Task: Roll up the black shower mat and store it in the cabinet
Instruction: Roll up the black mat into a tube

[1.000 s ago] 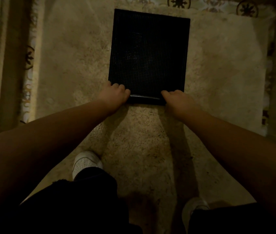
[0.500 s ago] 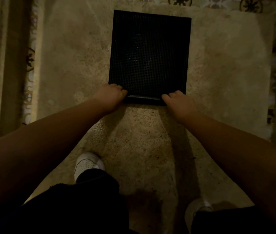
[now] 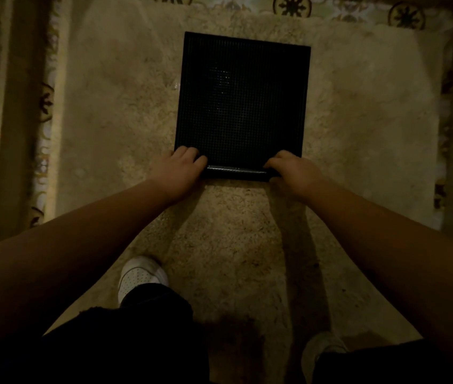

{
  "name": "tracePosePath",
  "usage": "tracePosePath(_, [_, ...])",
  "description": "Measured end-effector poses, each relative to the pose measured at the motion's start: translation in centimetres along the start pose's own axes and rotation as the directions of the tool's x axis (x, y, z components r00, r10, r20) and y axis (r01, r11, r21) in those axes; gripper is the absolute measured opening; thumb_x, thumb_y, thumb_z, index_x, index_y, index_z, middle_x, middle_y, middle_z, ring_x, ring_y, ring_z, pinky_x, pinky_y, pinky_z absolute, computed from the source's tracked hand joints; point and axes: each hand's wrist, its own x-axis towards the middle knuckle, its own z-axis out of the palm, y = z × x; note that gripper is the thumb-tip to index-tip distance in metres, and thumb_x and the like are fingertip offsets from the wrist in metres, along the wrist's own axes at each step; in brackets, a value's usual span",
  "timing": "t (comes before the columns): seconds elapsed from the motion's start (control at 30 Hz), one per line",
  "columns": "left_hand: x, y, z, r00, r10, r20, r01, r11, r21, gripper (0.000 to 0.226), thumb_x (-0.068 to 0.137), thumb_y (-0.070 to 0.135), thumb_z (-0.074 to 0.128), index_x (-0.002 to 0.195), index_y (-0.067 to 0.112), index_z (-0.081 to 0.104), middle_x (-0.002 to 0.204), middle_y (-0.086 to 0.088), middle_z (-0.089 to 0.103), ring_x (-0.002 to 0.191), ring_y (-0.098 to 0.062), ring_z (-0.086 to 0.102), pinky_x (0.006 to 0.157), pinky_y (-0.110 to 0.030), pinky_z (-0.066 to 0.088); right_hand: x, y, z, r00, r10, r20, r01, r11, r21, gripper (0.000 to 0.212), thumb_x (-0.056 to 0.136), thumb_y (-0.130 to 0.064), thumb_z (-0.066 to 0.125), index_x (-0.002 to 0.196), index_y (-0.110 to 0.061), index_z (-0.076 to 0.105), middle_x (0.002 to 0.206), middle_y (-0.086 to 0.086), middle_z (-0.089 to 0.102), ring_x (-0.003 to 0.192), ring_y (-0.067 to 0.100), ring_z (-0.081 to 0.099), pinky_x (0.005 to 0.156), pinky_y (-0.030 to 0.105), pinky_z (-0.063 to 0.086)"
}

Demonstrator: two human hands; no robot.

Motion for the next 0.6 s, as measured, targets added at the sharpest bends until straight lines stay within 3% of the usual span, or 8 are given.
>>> tracePosePath(0.13, [1.8, -0.9, -0.8, 0.999, 0.018, 0.026, -0.016, 0.995, -0.100, 0.032, 0.093, 0.025, 0.056, 0.121, 0.011, 0.055, 0.116, -0.014, 0.060, 0.104, -0.032, 0.055, 0.081, -0.041, 0.049, 0.8, -0.2, -0.2, 0.997, 0.076, -0.023, -0.076, 0.997, 0.009, 0.043, 0.093, -0.023, 0.057, 0.136, -0.021, 0.050, 0.124, 0.014, 0.057, 0.114, 0.031, 0.051, 0.092, 0.041, 0.045])
tracePosePath(0.23, [2.3, -1.9, -1.2, 0.997, -0.039, 0.059, 0.056, 0.948, -0.312, 0.030, 0.092, 0.030, 0.060, 0.115, 0.011, 0.053, 0.109, -0.016, 0.062, 0.094, -0.031, 0.059, 0.076, -0.038, 0.049, 0.4, -0.2, 0.2, 0.988, 0.120, -0.098, -0.116, 0.992, 0.046, 0.046, 0.094, -0.023, 0.054, 0.138, -0.024, 0.039, 0.117, 0.018, 0.057, 0.101, 0.035, 0.057, 0.081, 0.043, 0.051])
tracePosePath(0.33, [2.6, -2.4, -1.6, 0.996, -0.046, 0.077, 0.073, 0.915, -0.396, 0.028, 0.092, 0.029, 0.060, 0.116, 0.013, 0.058, 0.110, -0.016, 0.063, 0.096, -0.032, 0.061, 0.081, -0.039, 0.050, -0.4, -0.1, 1.5, 0.969, -0.013, -0.246, -0.010, 0.996, -0.091, 0.045, 0.089, -0.009, 0.059, 0.132, -0.013, 0.050, 0.132, 0.019, 0.052, 0.111, 0.039, 0.053, 0.085, 0.044, 0.051])
tracePosePath(0.4, [2.7, -2.6, -1.7, 0.997, -0.029, 0.078, 0.060, 0.899, -0.434, 0.026, 0.093, 0.025, 0.060, 0.115, 0.011, 0.061, 0.112, -0.015, 0.064, 0.099, -0.032, 0.061, 0.083, -0.038, 0.049, -0.7, -0.2, 2.2, 0.957, -0.047, -0.288, -0.002, 0.986, -0.167, 0.049, 0.088, -0.011, 0.062, 0.136, -0.009, 0.050, 0.130, 0.019, 0.054, 0.116, 0.037, 0.048, 0.088, 0.045, 0.048])
tracePosePath(0.5, [2.8, -2.4, -1.8, 0.999, 0.022, 0.036, -0.009, 0.945, -0.326, 0.028, 0.094, 0.026, 0.057, 0.113, 0.008, 0.064, 0.116, -0.016, 0.060, 0.109, -0.033, 0.053, 0.087, -0.045, 0.048, -0.6, -0.4, 2.2, 0.958, -0.032, -0.286, -0.048, 0.962, -0.270, 0.055, 0.088, -0.033, 0.063, 0.137, -0.012, 0.049, 0.125, 0.011, 0.058, 0.113, 0.033, 0.049, 0.085, 0.044, 0.044])
tracePosePath(0.6, [2.7, -1.5, -2.0, 0.999, 0.005, -0.041, -0.009, 0.994, -0.109, 0.035, 0.093, 0.032, 0.055, 0.122, 0.011, 0.059, 0.119, -0.017, 0.052, 0.109, -0.035, 0.048, 0.081, -0.046, 0.049, 0.0, -0.7, 1.1, 0.968, -0.020, -0.250, -0.061, 0.948, -0.314, 0.046, 0.086, -0.025, 0.062, 0.131, -0.018, 0.054, 0.119, 0.006, 0.061, 0.106, 0.029, 0.053, 0.083, 0.041, 0.041])
